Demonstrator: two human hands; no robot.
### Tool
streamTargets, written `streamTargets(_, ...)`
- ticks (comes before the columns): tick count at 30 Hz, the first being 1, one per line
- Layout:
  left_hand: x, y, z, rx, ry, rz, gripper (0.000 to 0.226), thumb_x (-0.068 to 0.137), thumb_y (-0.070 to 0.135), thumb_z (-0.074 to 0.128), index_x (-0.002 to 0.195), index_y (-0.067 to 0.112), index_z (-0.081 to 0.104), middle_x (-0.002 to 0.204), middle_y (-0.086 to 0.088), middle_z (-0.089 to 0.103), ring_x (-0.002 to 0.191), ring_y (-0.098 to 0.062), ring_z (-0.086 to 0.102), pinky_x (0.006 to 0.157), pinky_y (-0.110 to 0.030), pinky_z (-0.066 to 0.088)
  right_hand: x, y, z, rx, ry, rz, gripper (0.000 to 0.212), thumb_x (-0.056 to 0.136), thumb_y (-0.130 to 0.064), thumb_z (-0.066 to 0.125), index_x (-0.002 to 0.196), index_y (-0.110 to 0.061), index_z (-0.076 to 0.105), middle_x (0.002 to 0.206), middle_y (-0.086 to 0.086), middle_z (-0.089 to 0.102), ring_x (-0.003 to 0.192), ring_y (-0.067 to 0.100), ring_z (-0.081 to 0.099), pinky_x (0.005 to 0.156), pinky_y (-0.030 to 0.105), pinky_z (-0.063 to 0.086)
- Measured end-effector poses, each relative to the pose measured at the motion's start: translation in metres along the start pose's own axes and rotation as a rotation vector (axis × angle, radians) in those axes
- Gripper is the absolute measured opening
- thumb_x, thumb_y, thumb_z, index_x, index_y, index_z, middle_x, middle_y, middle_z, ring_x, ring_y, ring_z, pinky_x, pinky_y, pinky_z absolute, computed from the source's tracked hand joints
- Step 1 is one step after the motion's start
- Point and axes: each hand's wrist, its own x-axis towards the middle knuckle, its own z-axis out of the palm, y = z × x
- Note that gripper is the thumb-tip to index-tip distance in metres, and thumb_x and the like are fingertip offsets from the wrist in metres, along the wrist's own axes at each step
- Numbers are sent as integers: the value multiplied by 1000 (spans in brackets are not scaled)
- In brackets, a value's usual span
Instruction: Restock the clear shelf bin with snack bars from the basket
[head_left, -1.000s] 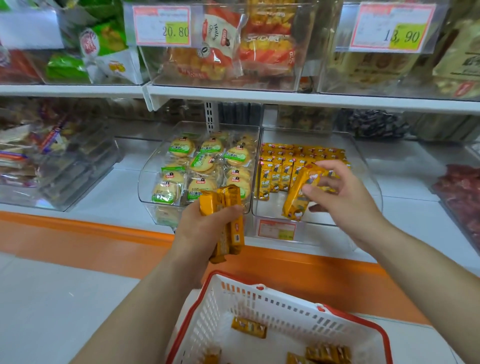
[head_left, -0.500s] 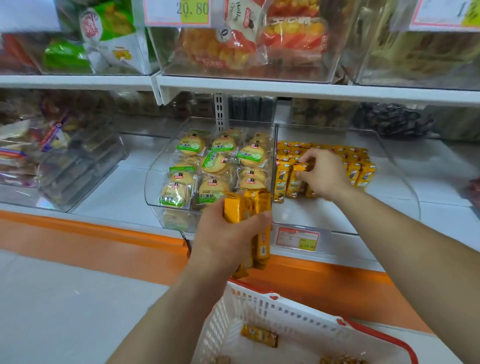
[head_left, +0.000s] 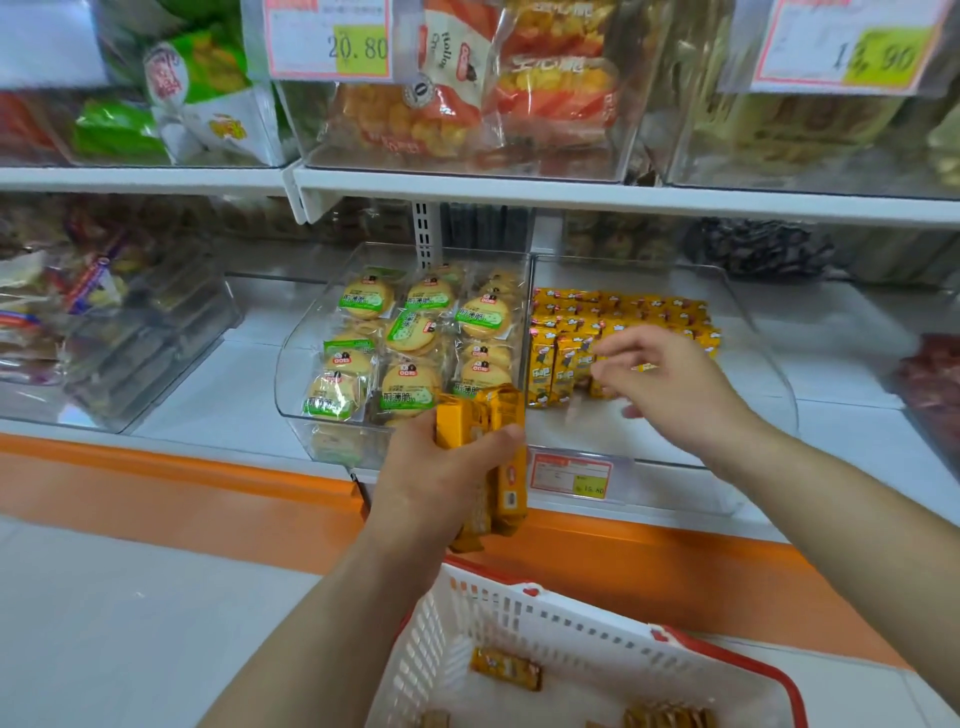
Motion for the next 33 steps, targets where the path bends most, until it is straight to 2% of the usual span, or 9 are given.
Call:
streamTargets(4, -10, 0, 12, -82, -59, -33, 18, 83, 28, 81, 92, 14, 74, 89, -18, 77, 76, -35, 77, 54, -36, 58, -73, -14, -1, 365, -220, 95, 22, 98, -17, 60, 107, -34, 70, 95, -1, 75, 80, 18, 74, 62, 31, 59)
streamTargets(8, -22, -4, 23, -105, -155, -34, 36, 71, 36, 82, 96, 10, 76, 89, -21, 76, 77, -37, 76, 57, -39, 59, -91, -16, 5, 460, -260, 133, 22, 99, -27, 58, 118, -36, 65, 94, -2, 75, 83, 19, 73, 61, 33, 57)
streamTargets(12, -30, -10, 28, -26, -227, 5, 31, 76, 34, 84, 90, 8, 75, 87, -21, 74, 79, -41, 73, 66, -50, 61, -93, -15, 5, 447, -287, 128, 15, 91, -43, 66, 105, -38, 67, 85, -6, 70, 75, 18, 72, 53, 32, 54)
streamTargets(16, -37, -13, 31, 14, -307, -3, 34, 78, 34, 82, 94, 6, 72, 82, -19, 72, 72, -39, 69, 60, -47, 60, -89, -13, 2, 384, -345, 194, 51, 70, -64, 73, 93, -21, 58, 79, 2, 68, 61, 20, 66, 43, 29, 48)
streamTargets(20, -40, -16, 31, -33, -337, -31, 30, 79, 32, 83, 103, 14, 76, 100, -21, 76, 86, -38, 75, 71, -48, 63, -80, -6, -5, 310, -325, 169, 22, 87, -42, 73, 84, -24, 61, 75, 2, 70, 62, 21, 68, 45, 30, 48)
streamTargets(23, -37, -14, 30, -74, -305, -70, 46, 78, 28, 75, 121, 13, 71, 110, -20, 76, 97, -37, 75, 75, -44, 62, -75, -1, -13, 446, -325, 172, 5, 94, -29, 66, 89, -28, 67, 82, 3, 72, 71, 21, 70, 51, 33, 53)
streamTargets(27, -36, -15, 30, -54, -307, -95, 44, 79, 29, 74, 121, 15, 71, 108, -18, 76, 94, -32, 76, 70, -37, 62, -70, 5, -16, 609, -345, 179, 11, 96, -17, 60, 97, -23, 69, 88, 10, 69, 77, 25, 68, 60, 37, 55)
streamTargets(30, -34, -19, 31, -52, -310, -109, 30, 86, 23, 75, 116, 17, 71, 102, -13, 78, 90, -27, 77, 69, -35, 62, -68, 6, -17, 658, -363, 160, 19, 98, -12, 55, 95, -24, 70, 94, 11, 67, 80, 26, 69, 65, 40, 56)
streamTargets(33, -30, -23, 31, 52, -231, -43, 24, 86, 18, 80, 107, 27, 74, 90, -3, 77, 76, -14, 74, 65, -27, 59, -67, 5, -17, 565, -335, 145, 12, 96, -32, 61, 100, -26, 70, 101, 8, 70, 84, 30, 73, 65, 41, 58)
